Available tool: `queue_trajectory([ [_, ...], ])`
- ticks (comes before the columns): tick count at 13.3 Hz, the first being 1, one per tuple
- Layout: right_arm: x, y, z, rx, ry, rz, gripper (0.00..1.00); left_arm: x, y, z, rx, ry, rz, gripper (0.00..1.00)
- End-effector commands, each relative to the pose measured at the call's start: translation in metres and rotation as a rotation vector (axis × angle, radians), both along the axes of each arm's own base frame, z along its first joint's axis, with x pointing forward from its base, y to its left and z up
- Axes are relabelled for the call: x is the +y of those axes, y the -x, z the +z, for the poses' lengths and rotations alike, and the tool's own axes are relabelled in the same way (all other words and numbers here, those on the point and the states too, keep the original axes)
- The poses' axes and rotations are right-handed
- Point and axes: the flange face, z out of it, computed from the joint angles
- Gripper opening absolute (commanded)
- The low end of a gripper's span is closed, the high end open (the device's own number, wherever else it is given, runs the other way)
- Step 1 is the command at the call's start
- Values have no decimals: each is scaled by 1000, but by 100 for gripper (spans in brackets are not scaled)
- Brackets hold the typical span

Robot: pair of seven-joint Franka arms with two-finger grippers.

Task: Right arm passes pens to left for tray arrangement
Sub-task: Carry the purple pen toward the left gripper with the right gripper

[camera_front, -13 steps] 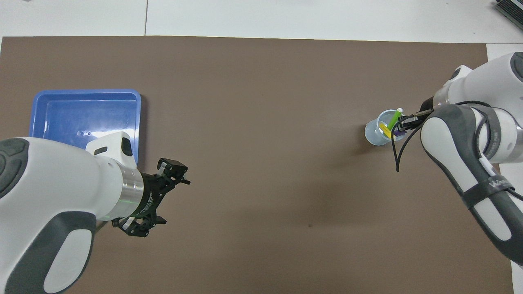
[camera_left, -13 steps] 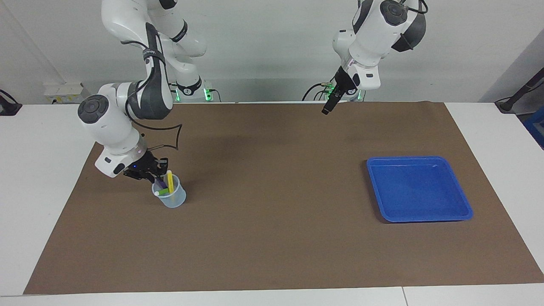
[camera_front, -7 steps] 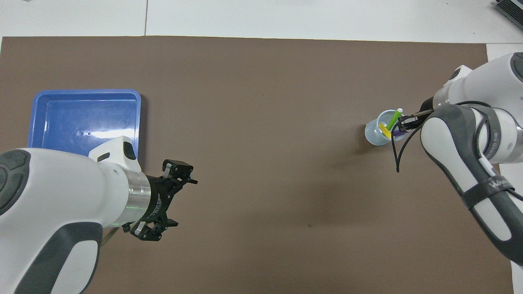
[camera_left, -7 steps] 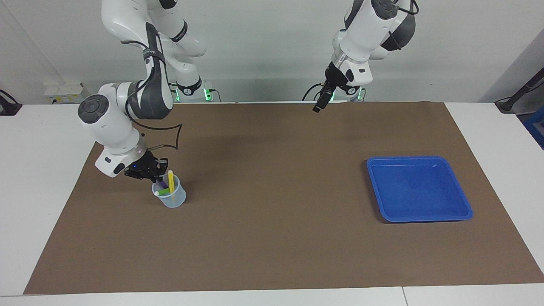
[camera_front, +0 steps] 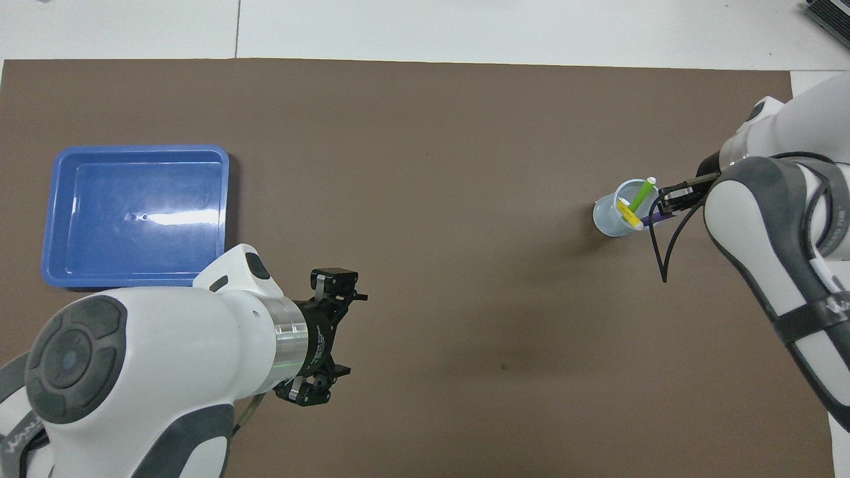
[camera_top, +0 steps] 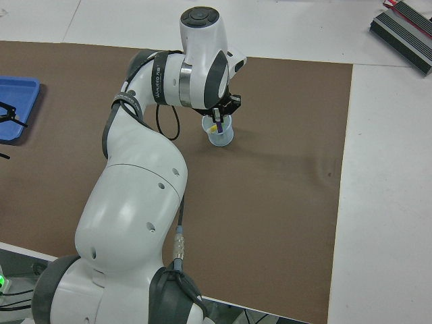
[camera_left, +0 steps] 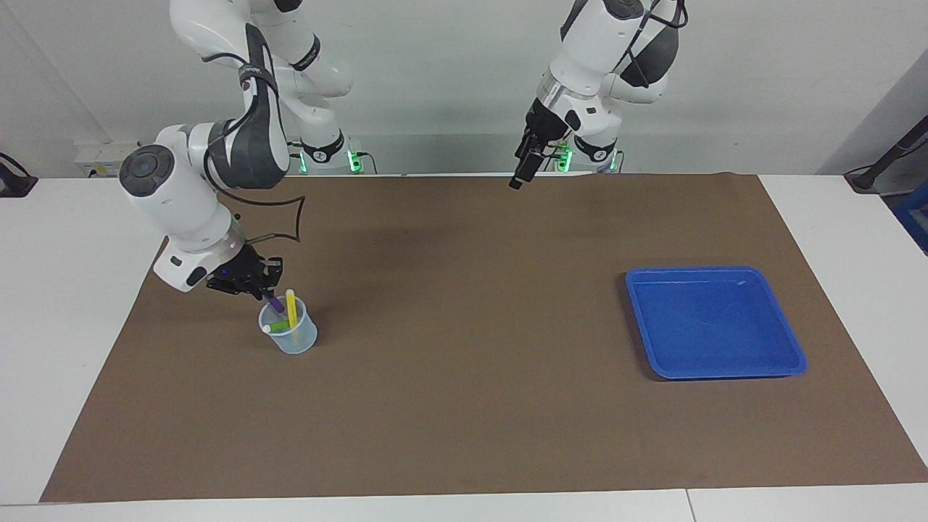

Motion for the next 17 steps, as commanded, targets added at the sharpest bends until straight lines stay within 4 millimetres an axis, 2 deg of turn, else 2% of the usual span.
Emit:
queue_trajectory([
  [1, -2, 14, 43, 29, 3, -10, 0, 0, 8, -1, 1, 27, 23, 100],
  [4, 1, 32, 83, 10, 9, -6, 0, -3, 10, -1, -2, 28, 15, 100],
  [7, 7, 41, 127, 22, -18, 1, 0, -5, 8, 0, -3, 44, 22, 100],
  [9, 8, 41, 132, 23, -122, -24, 0, -6, 7, 1, -7, 59, 33, 100],
  [11, 20, 39, 128, 20, -148, -97, 0, -9, 9, 3, -10, 70, 29, 100],
  [12, 33, 37, 125, 24, -148, -155, 0, -11, 9, 2, -10, 74, 28, 100],
  [13, 54, 35, 123, 28, -185, -194, 0, -11, 9, 3, -2, 86, 34, 100],
  [16, 81, 31, 108, 80, -364, -441, 0, -12, 8, 5, 2, 130, 58, 100],
  [17, 99, 30, 105, 90, -392, -491, 0, -12, 6, 6, -10, 151, 74, 100],
])
